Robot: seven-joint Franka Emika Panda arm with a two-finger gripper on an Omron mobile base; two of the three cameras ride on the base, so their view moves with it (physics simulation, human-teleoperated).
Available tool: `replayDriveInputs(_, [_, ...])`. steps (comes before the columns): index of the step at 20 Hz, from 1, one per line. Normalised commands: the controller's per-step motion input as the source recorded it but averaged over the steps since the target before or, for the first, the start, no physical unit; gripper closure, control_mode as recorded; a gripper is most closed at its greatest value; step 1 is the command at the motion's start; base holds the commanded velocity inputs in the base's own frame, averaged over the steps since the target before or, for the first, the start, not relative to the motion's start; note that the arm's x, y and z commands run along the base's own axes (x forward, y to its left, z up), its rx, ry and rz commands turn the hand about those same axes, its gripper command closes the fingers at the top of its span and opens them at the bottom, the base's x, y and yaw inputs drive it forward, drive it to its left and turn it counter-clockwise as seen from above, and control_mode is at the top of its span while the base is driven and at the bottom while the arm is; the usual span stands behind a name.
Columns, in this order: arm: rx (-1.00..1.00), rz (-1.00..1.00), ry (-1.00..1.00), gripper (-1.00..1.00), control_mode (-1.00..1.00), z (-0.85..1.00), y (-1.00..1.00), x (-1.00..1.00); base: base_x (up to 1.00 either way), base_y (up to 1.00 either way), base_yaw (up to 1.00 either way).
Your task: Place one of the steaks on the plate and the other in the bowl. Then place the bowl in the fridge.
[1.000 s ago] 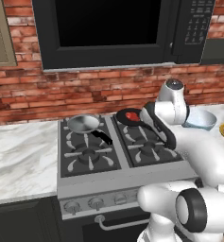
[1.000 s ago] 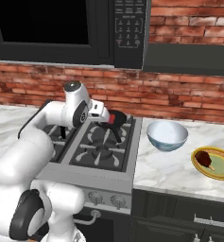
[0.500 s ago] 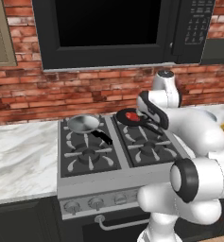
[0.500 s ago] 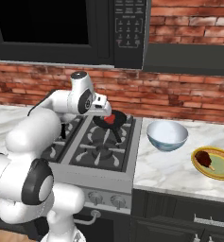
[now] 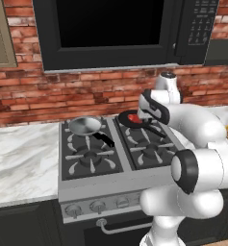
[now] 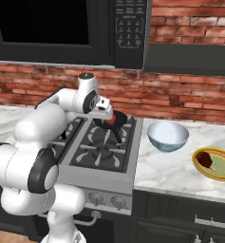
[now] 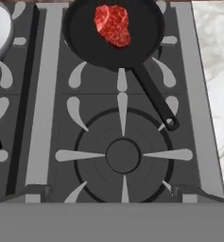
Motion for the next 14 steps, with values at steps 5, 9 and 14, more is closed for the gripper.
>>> replayDriveInputs(5, [0.06,0.00,0.00,-1.00,-1.00,-0.23,0.02,0.00,0.00,0.00,0.00])
replayDriveInputs(9, [-0.01,0.00,-0.04,-1.00,-1.00,0.00,0.01,0.06,0.00,0.00,0.00])
replayDriveInputs(14, [-0.03,0.00,0.00,-1.00,-1.00,-0.04,0.05,0.20,0.00,0.00,0.00])
